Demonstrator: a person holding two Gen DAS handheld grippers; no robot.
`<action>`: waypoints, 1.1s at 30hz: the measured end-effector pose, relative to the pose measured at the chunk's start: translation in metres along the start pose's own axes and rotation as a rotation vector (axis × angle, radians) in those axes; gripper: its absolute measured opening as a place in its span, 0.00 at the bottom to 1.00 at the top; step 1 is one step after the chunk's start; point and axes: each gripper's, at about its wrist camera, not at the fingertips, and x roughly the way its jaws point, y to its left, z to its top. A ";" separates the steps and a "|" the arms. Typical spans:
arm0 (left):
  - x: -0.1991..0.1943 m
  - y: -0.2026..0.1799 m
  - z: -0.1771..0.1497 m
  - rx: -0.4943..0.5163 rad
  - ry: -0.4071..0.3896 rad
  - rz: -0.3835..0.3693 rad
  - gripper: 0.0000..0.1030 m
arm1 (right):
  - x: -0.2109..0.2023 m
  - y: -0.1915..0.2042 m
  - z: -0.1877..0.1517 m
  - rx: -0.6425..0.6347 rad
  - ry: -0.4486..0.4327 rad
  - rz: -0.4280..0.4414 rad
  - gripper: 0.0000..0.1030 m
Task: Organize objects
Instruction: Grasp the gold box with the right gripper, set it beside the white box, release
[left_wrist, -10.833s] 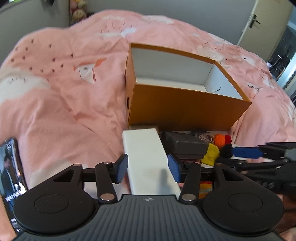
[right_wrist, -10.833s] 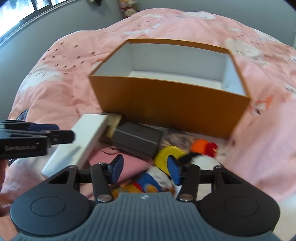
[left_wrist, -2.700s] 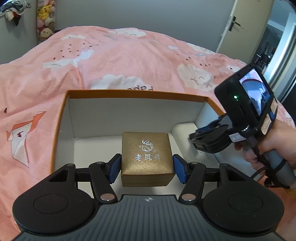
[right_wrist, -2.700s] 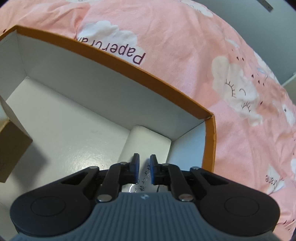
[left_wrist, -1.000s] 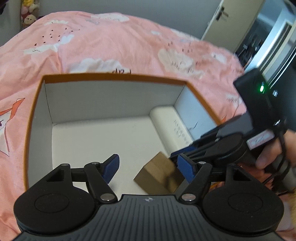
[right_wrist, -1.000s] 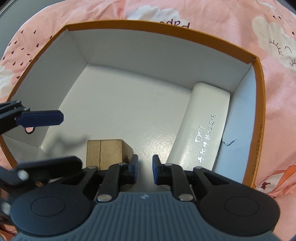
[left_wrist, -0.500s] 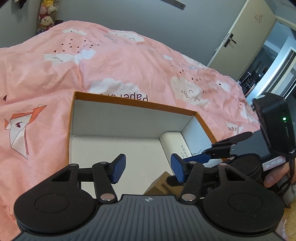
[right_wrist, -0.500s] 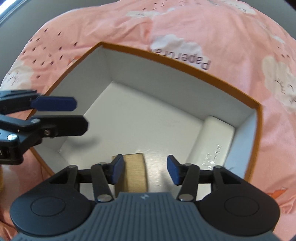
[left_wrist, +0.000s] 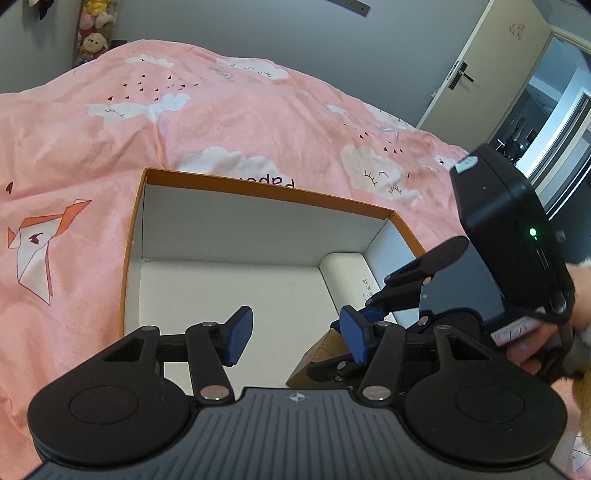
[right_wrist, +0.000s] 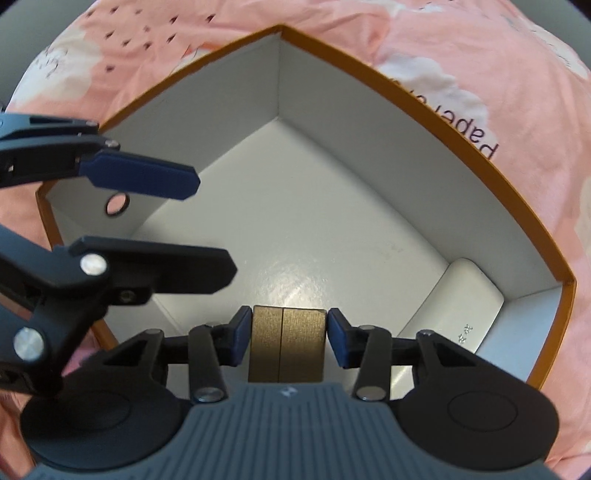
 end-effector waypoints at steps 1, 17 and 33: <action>0.000 0.000 -0.001 -0.001 0.000 -0.002 0.62 | 0.000 -0.001 0.001 -0.017 0.017 0.007 0.45; 0.006 -0.003 -0.003 -0.005 0.023 -0.018 0.62 | 0.003 -0.035 -0.008 -0.042 0.228 0.073 0.46; -0.001 0.001 0.000 -0.025 -0.003 -0.012 0.62 | 0.004 -0.066 -0.002 0.286 0.166 0.118 0.41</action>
